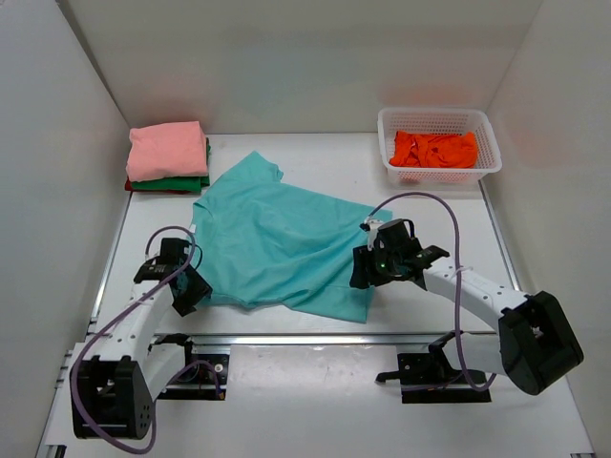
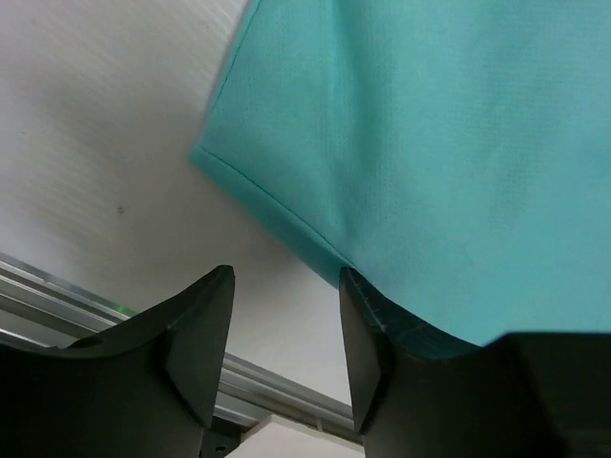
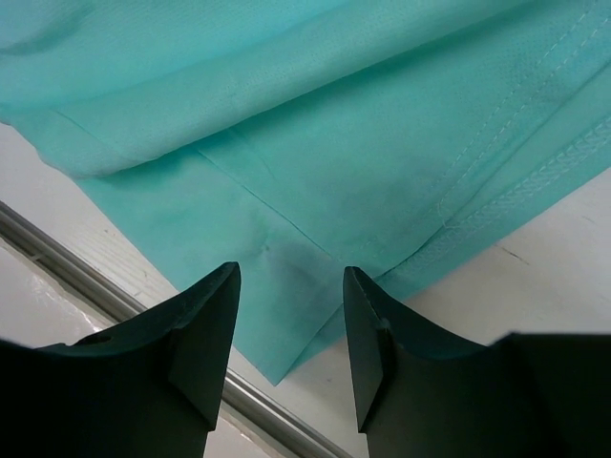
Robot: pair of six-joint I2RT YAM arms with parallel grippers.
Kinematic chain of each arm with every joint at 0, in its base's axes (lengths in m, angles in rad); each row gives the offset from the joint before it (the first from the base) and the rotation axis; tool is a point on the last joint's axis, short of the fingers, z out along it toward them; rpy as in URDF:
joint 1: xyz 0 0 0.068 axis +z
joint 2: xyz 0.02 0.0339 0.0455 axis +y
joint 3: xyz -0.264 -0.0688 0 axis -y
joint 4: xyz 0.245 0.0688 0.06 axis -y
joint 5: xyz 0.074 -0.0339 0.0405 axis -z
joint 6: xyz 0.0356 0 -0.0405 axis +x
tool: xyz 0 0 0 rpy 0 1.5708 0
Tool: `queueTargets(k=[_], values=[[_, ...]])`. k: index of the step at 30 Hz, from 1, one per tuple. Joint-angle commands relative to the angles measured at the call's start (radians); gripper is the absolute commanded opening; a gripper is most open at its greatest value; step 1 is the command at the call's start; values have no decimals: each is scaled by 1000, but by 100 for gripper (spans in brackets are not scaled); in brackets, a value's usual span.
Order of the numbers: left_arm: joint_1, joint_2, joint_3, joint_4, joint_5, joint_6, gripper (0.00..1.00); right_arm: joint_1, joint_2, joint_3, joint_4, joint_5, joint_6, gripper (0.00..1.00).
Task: Fold and stack the t-shirts
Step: Flatten out the tshirt
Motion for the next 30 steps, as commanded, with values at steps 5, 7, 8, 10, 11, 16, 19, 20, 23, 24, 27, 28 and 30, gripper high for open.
queueTargets(k=[5,7,8,10,11,16,19,20,23,24,27,28,30], values=[[-44,162,0,150,-18,-15,32,10,67,-15,96,32,-34,45],[-51,188,9,166,-10,-13,15,8,93,3,108,46,-48,45],[-50,188,6,181,-3,-13,9,13,113,5,110,47,-56,44],[-51,189,11,195,13,-21,7,24,144,17,95,56,-70,44],[-47,194,11,198,25,-24,7,30,149,23,84,60,-83,41],[-37,198,11,201,42,-2,0,42,123,14,33,81,-105,31],[-33,195,22,203,51,-10,0,34,107,13,-2,75,-117,0],[-28,197,35,206,54,-8,0,24,107,19,-28,69,-123,0],[-7,206,156,189,94,-19,0,-5,8,139,-127,81,-111,0],[-7,209,187,183,102,-19,0,-18,-5,181,-155,77,-111,0],[6,247,366,157,102,-5,0,-93,-58,299,-194,44,-93,0],[7,281,456,148,103,2,0,-122,-59,324,-203,29,-96,0],[40,354,609,137,100,28,0,-162,-34,449,-203,23,-120,0]])
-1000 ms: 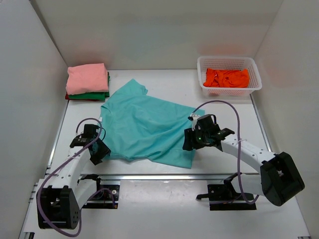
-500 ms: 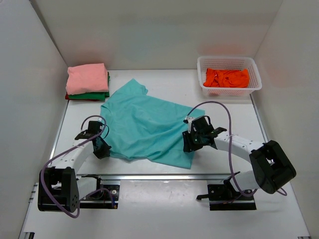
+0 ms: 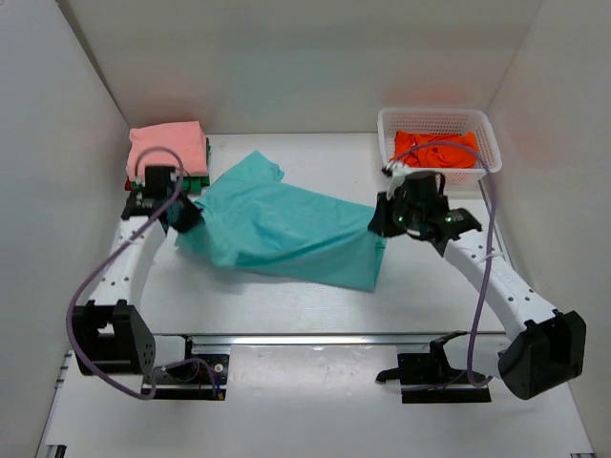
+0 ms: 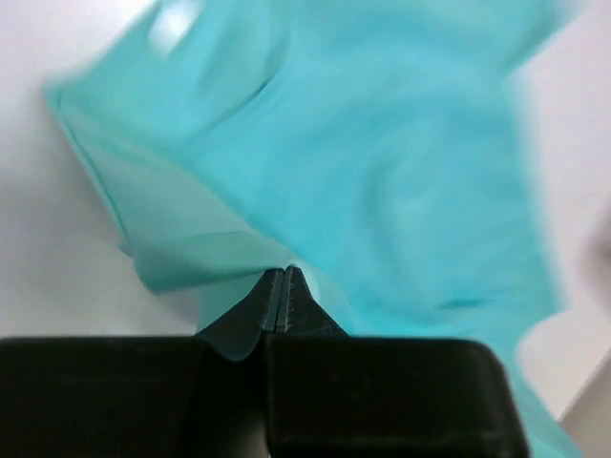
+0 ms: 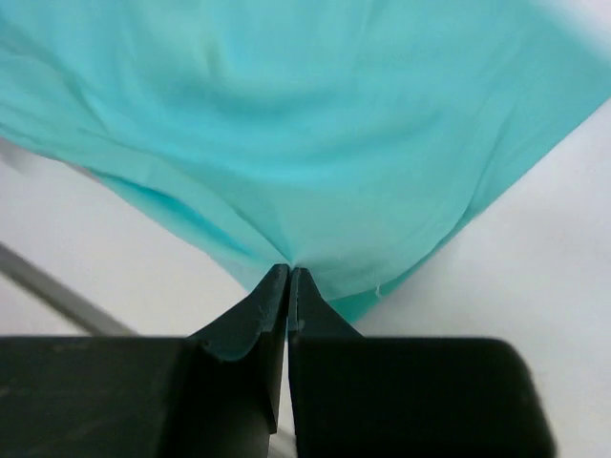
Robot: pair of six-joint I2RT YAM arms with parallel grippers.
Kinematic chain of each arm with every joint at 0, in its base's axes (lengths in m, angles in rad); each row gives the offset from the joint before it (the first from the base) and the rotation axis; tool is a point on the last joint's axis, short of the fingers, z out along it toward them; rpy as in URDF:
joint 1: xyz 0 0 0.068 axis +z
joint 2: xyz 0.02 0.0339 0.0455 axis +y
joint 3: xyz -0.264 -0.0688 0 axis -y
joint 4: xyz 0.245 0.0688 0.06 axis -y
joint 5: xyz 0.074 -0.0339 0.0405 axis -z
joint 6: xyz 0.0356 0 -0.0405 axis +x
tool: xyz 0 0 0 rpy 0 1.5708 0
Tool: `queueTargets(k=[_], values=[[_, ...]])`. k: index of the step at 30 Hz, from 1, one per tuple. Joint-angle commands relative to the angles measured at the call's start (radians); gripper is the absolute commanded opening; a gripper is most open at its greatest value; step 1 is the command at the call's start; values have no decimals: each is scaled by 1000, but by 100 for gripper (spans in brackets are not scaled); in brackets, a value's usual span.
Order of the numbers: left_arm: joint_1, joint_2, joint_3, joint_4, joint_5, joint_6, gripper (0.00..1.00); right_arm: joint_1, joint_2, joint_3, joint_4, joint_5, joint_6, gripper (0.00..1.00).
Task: Fold and stack the t-shirts
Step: Flatten out the tshirt
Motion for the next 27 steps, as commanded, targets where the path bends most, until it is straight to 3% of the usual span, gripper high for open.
queueTargets(k=[1,4,5,6,8,9,10,11,13,15,17,21,24,27], values=[[41,110,297,34,24,52,0,-77,21,184,-10,5,-42,0],[64,324,698,7,77,89,0,-125,115,490,2,94,-117,0],[61,373,915,-48,93,103,0,-134,165,554,-10,135,-141,0],[56,457,1020,-112,102,126,0,-142,199,664,-10,146,-151,0],[73,574,1461,-232,102,131,0,-156,210,789,-5,171,-154,0],[90,616,1595,-298,116,126,0,-157,200,832,-7,183,-152,0],[99,608,1618,-324,119,120,0,-147,196,849,-5,195,-157,0],[111,586,1574,-337,131,129,0,-142,169,846,-10,197,-155,0],[105,383,1324,-251,108,157,0,-142,131,786,-31,201,-178,0],[91,191,894,-165,102,143,0,-177,60,693,-48,169,-171,0],[87,22,667,-160,104,105,0,-185,-7,573,-74,139,-171,0],[68,-153,257,-182,174,69,0,-188,-130,384,-181,102,-140,0],[64,-273,159,-159,179,10,0,-191,-188,344,-232,96,-137,1],[30,-242,315,-145,138,13,0,-229,-192,417,-229,79,-135,0]])
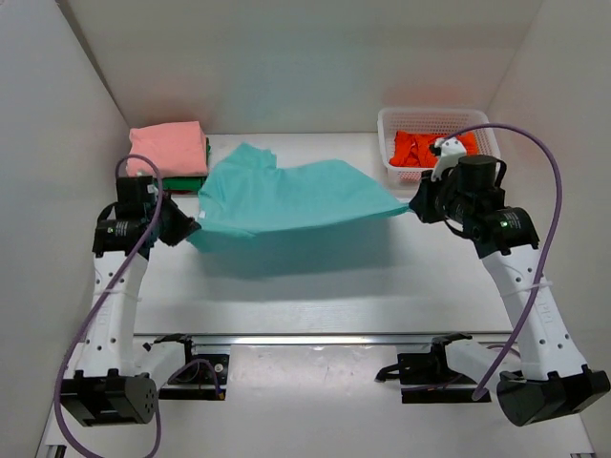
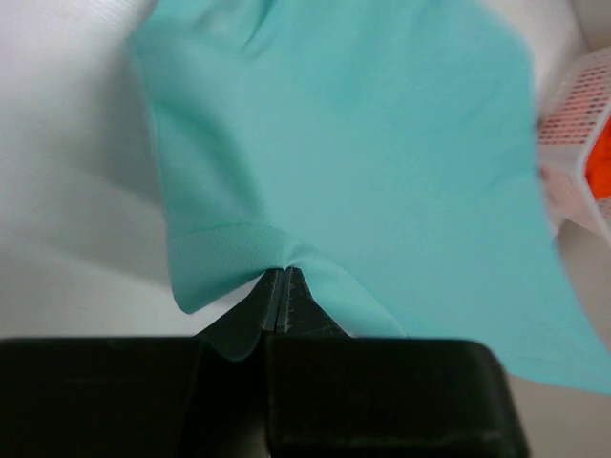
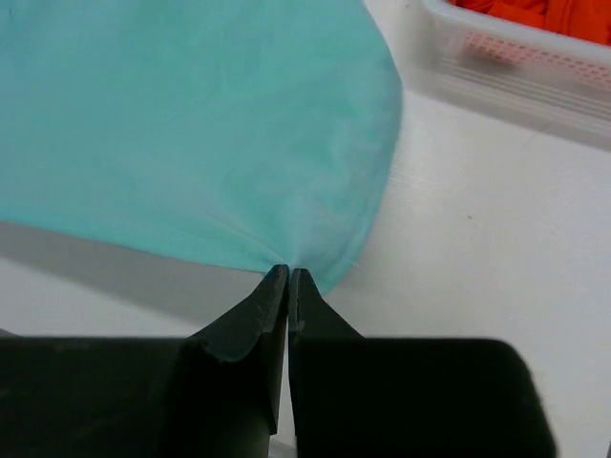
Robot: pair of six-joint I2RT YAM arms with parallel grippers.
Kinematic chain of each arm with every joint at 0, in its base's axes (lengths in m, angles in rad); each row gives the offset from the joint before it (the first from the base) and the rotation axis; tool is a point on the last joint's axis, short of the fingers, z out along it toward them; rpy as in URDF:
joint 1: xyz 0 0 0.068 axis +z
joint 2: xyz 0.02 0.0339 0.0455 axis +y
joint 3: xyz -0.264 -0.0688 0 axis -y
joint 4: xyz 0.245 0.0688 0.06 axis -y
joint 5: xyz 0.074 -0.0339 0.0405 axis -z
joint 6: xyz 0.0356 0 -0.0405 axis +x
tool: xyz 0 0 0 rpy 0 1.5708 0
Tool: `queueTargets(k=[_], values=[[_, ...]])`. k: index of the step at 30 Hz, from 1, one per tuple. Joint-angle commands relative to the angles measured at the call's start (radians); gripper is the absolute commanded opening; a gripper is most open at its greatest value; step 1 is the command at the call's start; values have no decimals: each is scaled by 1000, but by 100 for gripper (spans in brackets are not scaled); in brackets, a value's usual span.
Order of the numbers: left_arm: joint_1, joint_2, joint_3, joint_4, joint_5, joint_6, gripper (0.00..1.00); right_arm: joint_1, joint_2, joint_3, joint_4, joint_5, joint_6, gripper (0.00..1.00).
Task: Fold and stack the t-shirts
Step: Flatten out the tshirt
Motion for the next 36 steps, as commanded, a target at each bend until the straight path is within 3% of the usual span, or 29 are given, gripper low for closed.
queueTargets(k=[1,5,10,11,13,18,19,21,24,29,30,31,36], values=[[-15,35,233,64,-19,-16,0,-35,-27,130,28,-9,-1,0],[2,211,452,102,7,-7,0,-15,68,236,106,12,-5,0],[2,435,480,251,170,-56,0,-45,328,236,262,-61,51,0],[-4,514,501,278,204,-62,0,-50,368,301,261,-69,56,0],[-21,628,689,274,220,-54,0,-41,517,454,256,-63,35,0],[-2,783,1125,418,335,-80,0,-79,614,907,255,-86,87,0],[21,788,1221,413,356,-88,0,-75,603,935,261,-81,68,0],[55,761,1233,433,399,-138,0,-91,565,928,281,-101,91,0],[77,576,955,522,415,-163,0,-124,490,816,267,-144,119,0],[63,247,289,650,381,-218,0,-127,323,415,243,-166,119,0],[55,183,226,647,384,-238,0,-133,294,317,241,-176,116,0],[19,90,-45,663,364,-264,0,-119,248,155,221,-167,111,0],[-3,26,-379,614,347,-222,0,-102,194,-190,275,-195,99,0]])
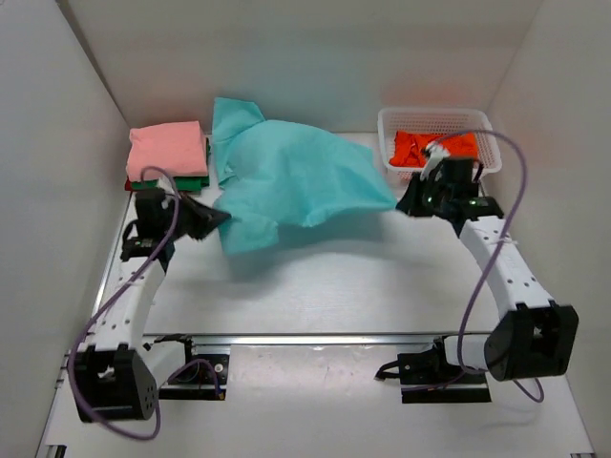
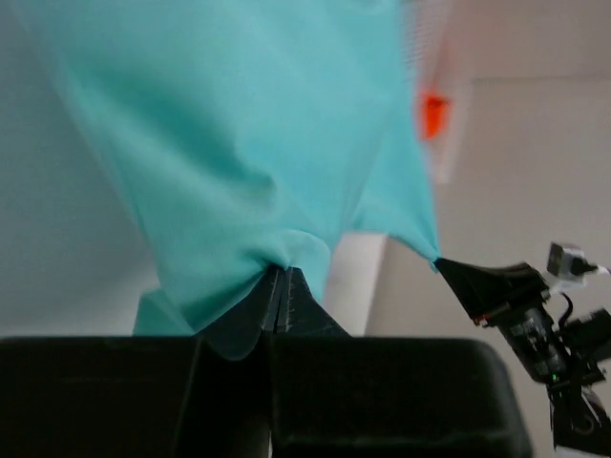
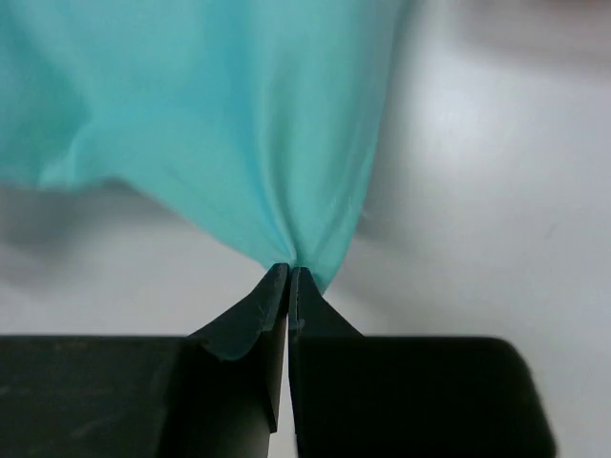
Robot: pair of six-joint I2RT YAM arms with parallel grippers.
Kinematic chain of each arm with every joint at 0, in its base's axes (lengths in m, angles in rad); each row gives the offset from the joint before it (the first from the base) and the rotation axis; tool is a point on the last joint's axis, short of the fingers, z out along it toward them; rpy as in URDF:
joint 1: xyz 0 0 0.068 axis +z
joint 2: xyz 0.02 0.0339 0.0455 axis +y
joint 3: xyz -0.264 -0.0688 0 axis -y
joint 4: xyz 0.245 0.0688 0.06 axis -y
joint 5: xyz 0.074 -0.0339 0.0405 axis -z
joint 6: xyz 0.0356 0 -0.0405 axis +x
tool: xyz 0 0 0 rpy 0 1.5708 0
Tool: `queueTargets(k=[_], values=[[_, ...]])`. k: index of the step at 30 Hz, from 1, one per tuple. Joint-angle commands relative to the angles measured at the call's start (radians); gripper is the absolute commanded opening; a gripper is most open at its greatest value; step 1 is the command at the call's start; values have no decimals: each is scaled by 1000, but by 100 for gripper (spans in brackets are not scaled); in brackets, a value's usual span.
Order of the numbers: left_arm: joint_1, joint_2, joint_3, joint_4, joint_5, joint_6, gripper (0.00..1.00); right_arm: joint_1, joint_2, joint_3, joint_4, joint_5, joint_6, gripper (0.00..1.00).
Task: Fold and stack the t-shirts
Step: Flatten out the tshirt, then grap the side of the flattened tshirt closest away from the robot with both arms
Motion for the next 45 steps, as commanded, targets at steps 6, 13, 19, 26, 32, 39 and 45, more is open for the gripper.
queueTargets(k=[6,13,19,26,32,39,45], values=[[-8,-27,-369,-145,-40,35,80,48,50,-405,52,-45,-1,0],[-19,-1,-347,-249,-102,137,78,57,88,-455,72,-40,7,0],[-26,134,-72,-441,-505,258,63,39,87,-462,78,-49,4,0],[-36,306,-3,-491,-664,369,67,30,85,-438,70,-53,13,0],[-86,338,-121,-427,-672,404,67,21,67,-446,67,-60,15,0],[-108,433,-132,-358,-656,430,70,25,73,-441,62,-60,21,0],[-91,494,-116,-289,-653,436,67,22,72,-445,55,-59,12,0]])
